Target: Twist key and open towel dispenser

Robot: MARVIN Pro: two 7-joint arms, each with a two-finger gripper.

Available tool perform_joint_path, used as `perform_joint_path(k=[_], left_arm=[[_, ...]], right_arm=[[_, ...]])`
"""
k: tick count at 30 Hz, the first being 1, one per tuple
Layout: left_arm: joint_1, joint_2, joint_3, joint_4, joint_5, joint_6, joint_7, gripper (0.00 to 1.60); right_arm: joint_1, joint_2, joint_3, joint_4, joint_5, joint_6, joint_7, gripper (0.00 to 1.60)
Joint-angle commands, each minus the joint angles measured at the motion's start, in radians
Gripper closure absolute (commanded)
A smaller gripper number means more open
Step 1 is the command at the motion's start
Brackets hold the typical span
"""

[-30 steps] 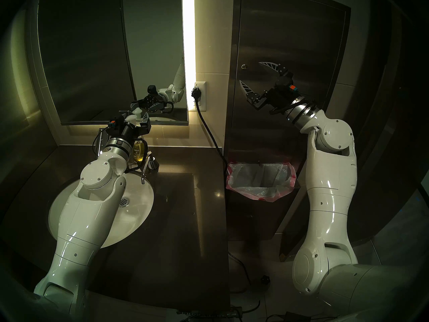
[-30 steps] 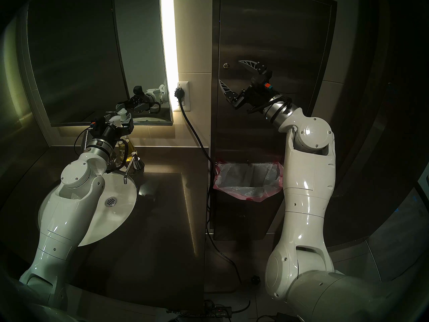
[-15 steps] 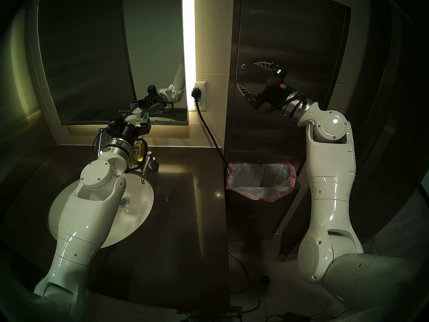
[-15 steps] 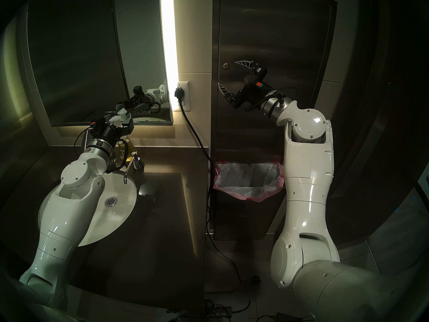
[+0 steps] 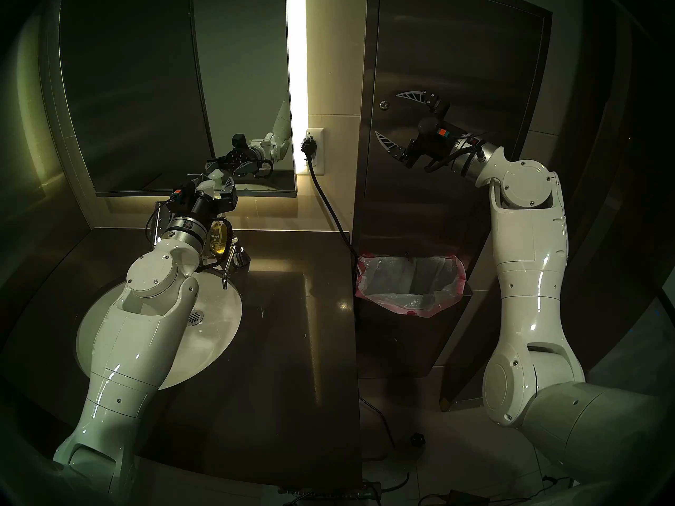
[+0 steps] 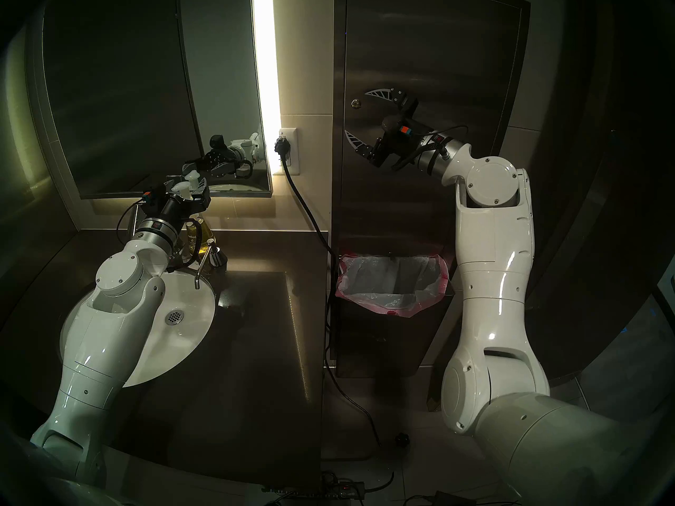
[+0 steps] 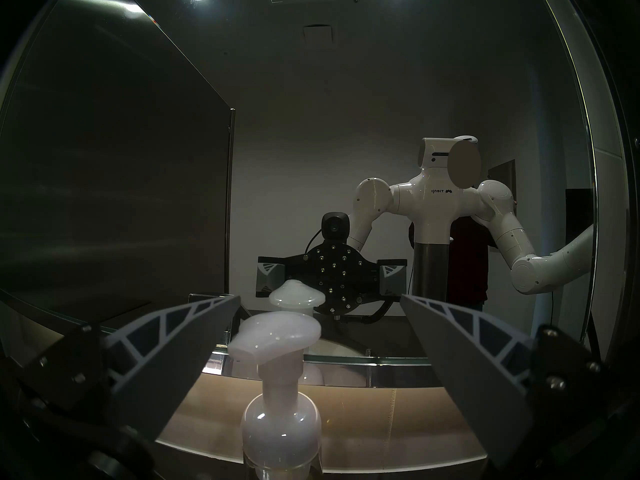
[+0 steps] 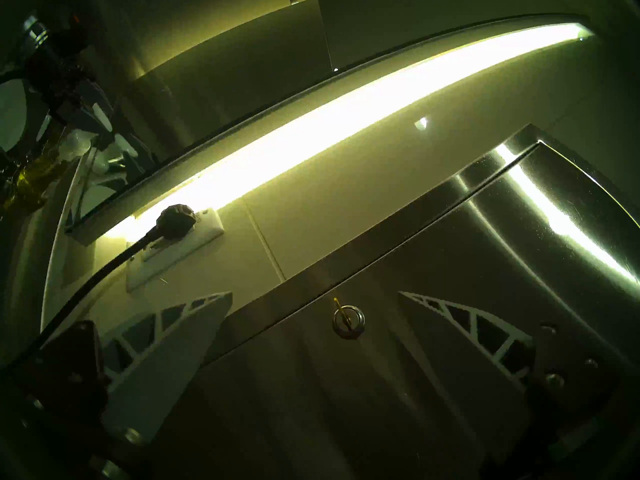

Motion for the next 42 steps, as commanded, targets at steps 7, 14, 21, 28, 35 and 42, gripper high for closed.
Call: perform_joint_path(k=[7, 14, 21, 28, 35, 42], left_arm=[[-0.033, -0.001, -0.007, -0.026, -0.001, -0.013, -0.001, 0.00], [-0.033, -0.001, -0.007, -0.026, -0.001, -0.012, -0.001, 0.00], [-0.032, -0.001, -0.007, -0.026, -0.001, -0.012, -0.001, 0.00], [-0.032, -0.001, -0.007, -0.026, -0.001, -0.012, -0.001, 0.00], [-0.033, -0.001, -0.007, -0.026, -0.001, -0.012, -0.001, 0.00], [-0.032, -0.001, -0.007, -0.026, -0.001, -0.012, -0.001, 0.00]], right_arm=[[0.101, 0.017, -0.011, 0.053, -0.032, -0.088, -0.032, 0.32], [0.132, 0.005, -0.024, 0.106, -0.056, -0.116, -0.052, 0.35], [0.159, 0.003, -0.025, 0.139, -0.083, -0.146, -0.076, 0.48], [0.191, 0.010, -0.023, 0.174, -0.113, -0.178, -0.087, 0.43], [0.225, 0.038, -0.031, 0.205, -0.141, -0.207, -0.057, 0.48], [0.269, 0.054, -0.041, 0.226, -0.160, -0.238, -0.037, 0.59]])
